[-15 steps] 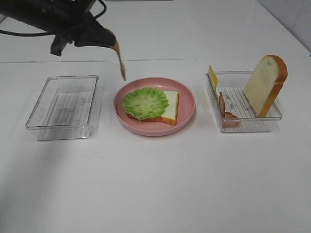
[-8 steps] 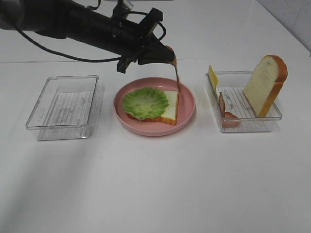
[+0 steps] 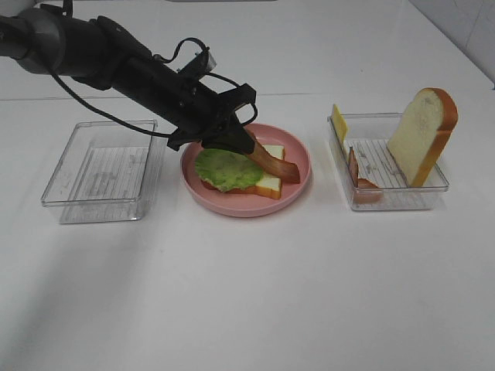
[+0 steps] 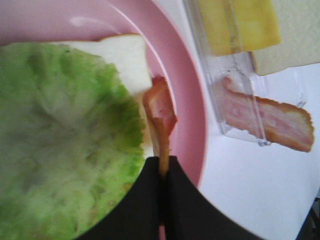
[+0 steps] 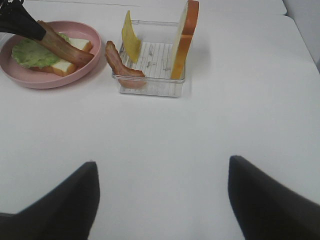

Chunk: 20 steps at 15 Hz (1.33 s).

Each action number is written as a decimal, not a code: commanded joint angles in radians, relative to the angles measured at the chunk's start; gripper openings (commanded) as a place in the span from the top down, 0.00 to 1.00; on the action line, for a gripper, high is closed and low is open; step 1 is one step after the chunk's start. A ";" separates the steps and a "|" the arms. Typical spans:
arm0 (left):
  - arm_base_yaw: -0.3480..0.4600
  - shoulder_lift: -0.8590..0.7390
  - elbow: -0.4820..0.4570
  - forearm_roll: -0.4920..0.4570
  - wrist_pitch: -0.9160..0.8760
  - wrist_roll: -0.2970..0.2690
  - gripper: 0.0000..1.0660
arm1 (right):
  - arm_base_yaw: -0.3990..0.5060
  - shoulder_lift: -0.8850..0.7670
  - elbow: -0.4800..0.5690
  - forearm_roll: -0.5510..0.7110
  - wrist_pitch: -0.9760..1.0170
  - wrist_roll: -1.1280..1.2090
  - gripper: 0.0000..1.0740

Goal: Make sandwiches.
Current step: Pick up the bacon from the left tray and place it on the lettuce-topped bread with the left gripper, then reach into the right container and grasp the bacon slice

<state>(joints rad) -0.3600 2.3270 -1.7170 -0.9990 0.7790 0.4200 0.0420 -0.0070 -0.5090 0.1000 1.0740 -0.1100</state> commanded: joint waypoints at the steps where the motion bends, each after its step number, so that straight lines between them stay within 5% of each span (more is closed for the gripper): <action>1: 0.000 -0.028 -0.005 0.103 -0.018 -0.082 1.00 | -0.006 -0.012 0.003 -0.001 -0.010 -0.004 0.36; 8: 0.000 -0.051 -0.005 0.346 -0.068 -0.319 1.00 | -0.006 -0.012 0.003 -0.001 -0.010 -0.004 0.36; 11: 0.000 -0.051 -0.005 0.378 -0.056 -0.366 0.98 | -0.006 -0.012 0.003 -0.001 -0.010 -0.004 0.36; 12: 0.000 -0.053 -0.005 0.378 -0.053 -0.376 0.88 | -0.006 -0.012 0.003 -0.001 -0.010 -0.004 0.36; 15: 0.000 -0.073 -0.005 0.382 -0.039 -0.376 0.30 | -0.006 -0.012 0.003 -0.001 -0.010 -0.004 0.36; 16: 0.000 -0.090 -0.006 0.402 -0.038 -0.376 0.22 | -0.006 -0.012 0.003 -0.001 -0.010 -0.004 0.36; 20: 0.000 -0.216 -0.006 0.545 -0.005 -0.376 0.22 | -0.006 -0.012 0.003 -0.001 -0.010 -0.004 0.36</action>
<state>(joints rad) -0.3600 2.1260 -1.7190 -0.4700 0.7600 0.0480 0.0420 -0.0070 -0.5090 0.1000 1.0740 -0.1100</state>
